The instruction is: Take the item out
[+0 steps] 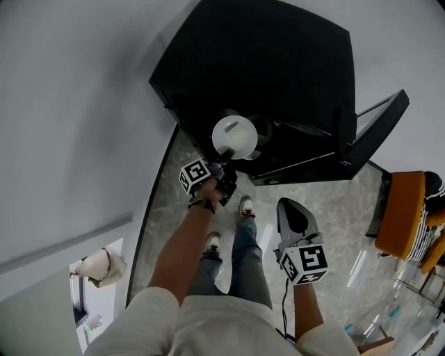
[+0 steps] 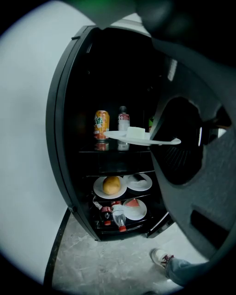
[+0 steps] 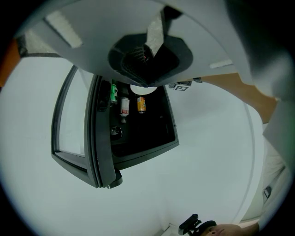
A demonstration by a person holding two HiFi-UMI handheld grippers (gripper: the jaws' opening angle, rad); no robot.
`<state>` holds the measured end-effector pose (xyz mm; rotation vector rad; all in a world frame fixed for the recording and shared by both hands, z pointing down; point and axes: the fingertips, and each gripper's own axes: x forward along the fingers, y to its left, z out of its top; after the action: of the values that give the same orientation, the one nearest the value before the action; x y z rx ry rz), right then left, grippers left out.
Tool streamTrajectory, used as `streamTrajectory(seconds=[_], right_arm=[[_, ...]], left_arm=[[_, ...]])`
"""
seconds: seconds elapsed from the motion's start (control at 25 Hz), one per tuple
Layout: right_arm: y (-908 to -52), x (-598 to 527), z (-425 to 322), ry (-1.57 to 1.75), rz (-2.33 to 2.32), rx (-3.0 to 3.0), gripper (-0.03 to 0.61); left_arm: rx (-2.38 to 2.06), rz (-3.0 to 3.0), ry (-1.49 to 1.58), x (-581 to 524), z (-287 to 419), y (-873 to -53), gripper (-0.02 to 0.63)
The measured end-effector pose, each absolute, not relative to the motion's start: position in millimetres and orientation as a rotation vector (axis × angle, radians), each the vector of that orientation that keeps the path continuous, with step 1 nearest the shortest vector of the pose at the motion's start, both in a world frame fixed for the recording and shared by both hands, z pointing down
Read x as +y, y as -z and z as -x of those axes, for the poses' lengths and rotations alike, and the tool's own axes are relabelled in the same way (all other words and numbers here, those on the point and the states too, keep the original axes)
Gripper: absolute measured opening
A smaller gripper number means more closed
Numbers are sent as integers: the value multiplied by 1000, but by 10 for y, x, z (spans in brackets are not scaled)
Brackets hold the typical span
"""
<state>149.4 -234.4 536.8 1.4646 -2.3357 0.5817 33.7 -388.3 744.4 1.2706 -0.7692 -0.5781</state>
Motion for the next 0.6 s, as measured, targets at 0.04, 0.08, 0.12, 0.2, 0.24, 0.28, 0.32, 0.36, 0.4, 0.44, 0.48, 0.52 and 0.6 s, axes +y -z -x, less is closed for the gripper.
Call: streamTrajectory(seconds=[0.04,0.08,0.12,0.2,0.24,0.28,0.32,0.36,0.4,0.44,0.48,0.52,0.6], right_arm=[[-5360,-2344,-1496,-578,-1469,-2338,6],[-5349,-2340,-1493,-573,-1473,-2340,6],[-5336,-2335,-1487,-568,-1478,-2340,6],[-5312,-2333,-1479,-563,-1491,-2337,6],[-5296,-2327,-1480,-561,-1498,-2333,6],[-5275,-2309,-1483,-559,-1507,-2329,6],[-5248,-2284,-1486,-557,-1517,-2325,6],[-5217,-2263,-1489,-556,-1528,-2323,6],[-5184,-2248,-1490,-557,-1541,-2323,6],[-5149,-2234,-1488,-560,-1554,-2323,6],[-5112,-2217,-1481,-565,-1567,-2323,6],[-5072,-2197,-1470,-570,-1580,-2324,6],[-4990,-2156,-1440,-581,-1601,-2329,6]], left_arm=[[-770,-1270,572,-3851,-332,-7419,18],[-770,-1271,567,-3809,-321,-7382,18],[-767,-1274,565,-3766,-308,-7339,18],[-759,-1284,570,-3691,-294,-7227,18],[-754,-1289,572,-3643,-295,-7155,18],[-750,-1295,573,-3579,-300,-7073,18],[-748,-1301,572,-3503,-307,-6986,18],[-747,-1307,570,-3428,-315,-6899,18],[-744,-1311,570,-3357,-324,-6812,18],[-740,-1314,572,-3287,-331,-6726,18],[-733,-1315,575,-3213,-335,-6639,18],[-726,-1318,578,-3138,-334,-6551,18],[-714,-1335,579,-2990,-330,-6376,18]])
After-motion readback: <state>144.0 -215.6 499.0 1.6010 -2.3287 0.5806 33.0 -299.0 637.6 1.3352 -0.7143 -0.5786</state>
